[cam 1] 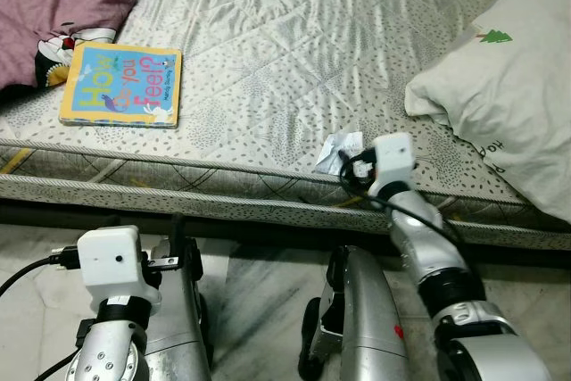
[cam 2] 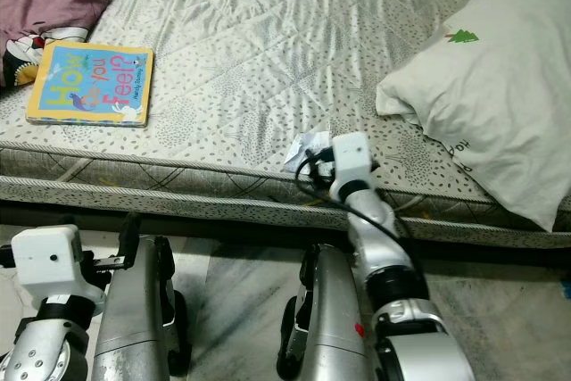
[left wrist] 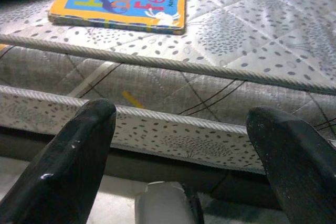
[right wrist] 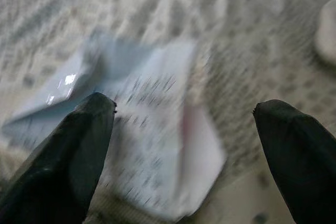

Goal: Clean up the room

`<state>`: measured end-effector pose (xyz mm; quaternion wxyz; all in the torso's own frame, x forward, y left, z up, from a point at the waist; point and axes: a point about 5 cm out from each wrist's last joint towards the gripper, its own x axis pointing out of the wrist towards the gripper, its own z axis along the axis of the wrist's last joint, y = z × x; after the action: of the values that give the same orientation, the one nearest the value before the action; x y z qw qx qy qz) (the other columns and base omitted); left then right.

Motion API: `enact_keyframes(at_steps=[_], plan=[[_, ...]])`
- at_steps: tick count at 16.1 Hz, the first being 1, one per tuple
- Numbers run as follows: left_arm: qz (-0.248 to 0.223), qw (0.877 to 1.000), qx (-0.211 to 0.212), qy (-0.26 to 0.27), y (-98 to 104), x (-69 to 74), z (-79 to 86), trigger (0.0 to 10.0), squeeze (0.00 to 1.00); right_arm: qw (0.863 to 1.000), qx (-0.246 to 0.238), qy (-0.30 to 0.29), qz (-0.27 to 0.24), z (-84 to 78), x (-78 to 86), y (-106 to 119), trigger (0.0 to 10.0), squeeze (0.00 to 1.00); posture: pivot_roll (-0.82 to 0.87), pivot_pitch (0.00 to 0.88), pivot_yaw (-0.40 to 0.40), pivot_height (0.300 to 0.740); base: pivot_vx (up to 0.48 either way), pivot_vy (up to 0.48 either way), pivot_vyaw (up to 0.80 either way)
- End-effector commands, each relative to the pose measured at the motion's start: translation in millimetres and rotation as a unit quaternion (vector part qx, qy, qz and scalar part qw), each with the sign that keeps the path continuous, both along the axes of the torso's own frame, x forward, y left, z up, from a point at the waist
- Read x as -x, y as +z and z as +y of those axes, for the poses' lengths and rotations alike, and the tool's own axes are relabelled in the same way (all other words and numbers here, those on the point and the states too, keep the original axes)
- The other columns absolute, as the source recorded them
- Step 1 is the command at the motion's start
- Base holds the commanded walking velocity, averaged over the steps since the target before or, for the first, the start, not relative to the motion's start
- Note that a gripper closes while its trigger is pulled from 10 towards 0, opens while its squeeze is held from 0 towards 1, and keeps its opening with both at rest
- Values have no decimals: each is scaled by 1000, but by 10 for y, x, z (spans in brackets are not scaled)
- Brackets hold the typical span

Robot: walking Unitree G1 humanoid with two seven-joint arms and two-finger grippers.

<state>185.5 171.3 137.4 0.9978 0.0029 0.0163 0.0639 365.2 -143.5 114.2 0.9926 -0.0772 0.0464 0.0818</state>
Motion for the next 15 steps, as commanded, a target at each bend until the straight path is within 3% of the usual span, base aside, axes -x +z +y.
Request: enact_keyframes(at_steps=[1,3,15], plan=[[13,1000,-2,0,-43,37,4,10000,0,999,2,-18,42,-39,43,-150,0,0,170,325,-130,536,0,0,0],[12,1000,-2,1,-41,30,7,10000,0,998,-8,-19,64,-4,61,-214,0,0,170,324,-128,536,0,0,0],[11,999,22,-25,-23,27,-82,10000,0,994,-51,-48,86,7,79,-329,0,0,170,340,-117,536,0,0,0]])
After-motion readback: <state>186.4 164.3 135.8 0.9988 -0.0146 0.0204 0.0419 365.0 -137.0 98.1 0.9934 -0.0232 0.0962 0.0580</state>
